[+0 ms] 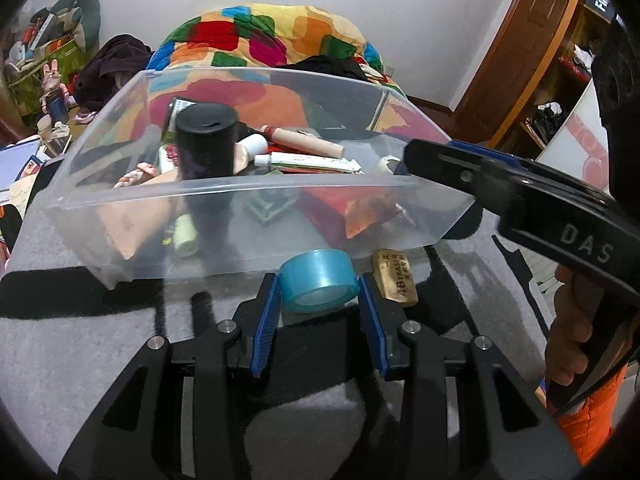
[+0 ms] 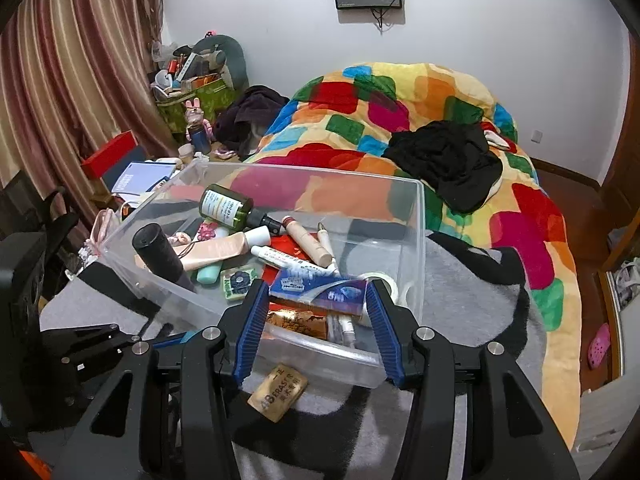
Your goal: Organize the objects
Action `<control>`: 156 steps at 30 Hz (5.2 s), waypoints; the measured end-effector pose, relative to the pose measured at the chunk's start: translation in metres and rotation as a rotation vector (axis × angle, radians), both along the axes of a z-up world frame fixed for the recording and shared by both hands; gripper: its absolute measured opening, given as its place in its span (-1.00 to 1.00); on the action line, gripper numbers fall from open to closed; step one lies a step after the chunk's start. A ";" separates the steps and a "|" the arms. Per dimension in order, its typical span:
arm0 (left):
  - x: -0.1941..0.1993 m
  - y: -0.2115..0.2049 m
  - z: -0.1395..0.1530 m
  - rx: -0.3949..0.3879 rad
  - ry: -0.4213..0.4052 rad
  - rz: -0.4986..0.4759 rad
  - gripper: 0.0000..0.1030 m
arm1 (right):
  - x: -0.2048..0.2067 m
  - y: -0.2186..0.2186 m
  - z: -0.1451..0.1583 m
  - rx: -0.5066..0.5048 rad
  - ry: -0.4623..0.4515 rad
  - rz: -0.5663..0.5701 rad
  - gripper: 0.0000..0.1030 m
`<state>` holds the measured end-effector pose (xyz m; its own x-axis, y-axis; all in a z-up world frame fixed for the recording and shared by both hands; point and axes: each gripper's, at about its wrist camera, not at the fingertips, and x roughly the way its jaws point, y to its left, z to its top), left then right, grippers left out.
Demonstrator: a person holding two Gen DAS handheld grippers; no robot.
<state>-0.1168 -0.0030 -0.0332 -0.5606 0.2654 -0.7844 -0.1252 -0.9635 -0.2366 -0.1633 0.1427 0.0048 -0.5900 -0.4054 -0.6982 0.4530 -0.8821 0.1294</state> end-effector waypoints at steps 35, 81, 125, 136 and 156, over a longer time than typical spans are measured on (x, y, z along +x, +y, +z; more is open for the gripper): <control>0.017 -0.089 0.072 0.002 0.186 0.199 -0.23 | 0.043 -0.019 -0.055 0.108 -0.100 0.084 -0.46; 0.025 -0.067 0.091 -0.053 0.309 0.120 0.59 | 0.028 -0.008 0.037 -0.084 0.086 0.079 -0.27; 0.077 -0.038 0.063 -0.117 0.331 0.093 0.92 | 0.093 0.015 0.023 -0.083 0.152 0.023 0.67; 0.077 -0.037 0.062 -0.115 0.334 0.089 0.92 | 0.094 0.014 0.022 -0.083 0.153 0.026 0.67; 0.080 -0.033 0.065 -0.111 0.340 0.081 0.92 | 0.096 0.013 0.020 -0.087 0.144 0.024 0.67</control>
<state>-0.0372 -0.0359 0.0318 -0.8098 0.1335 -0.5714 -0.1010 -0.9910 -0.0884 -0.0671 0.1555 0.0250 -0.6707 -0.4758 -0.5690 0.4929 -0.8591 0.1374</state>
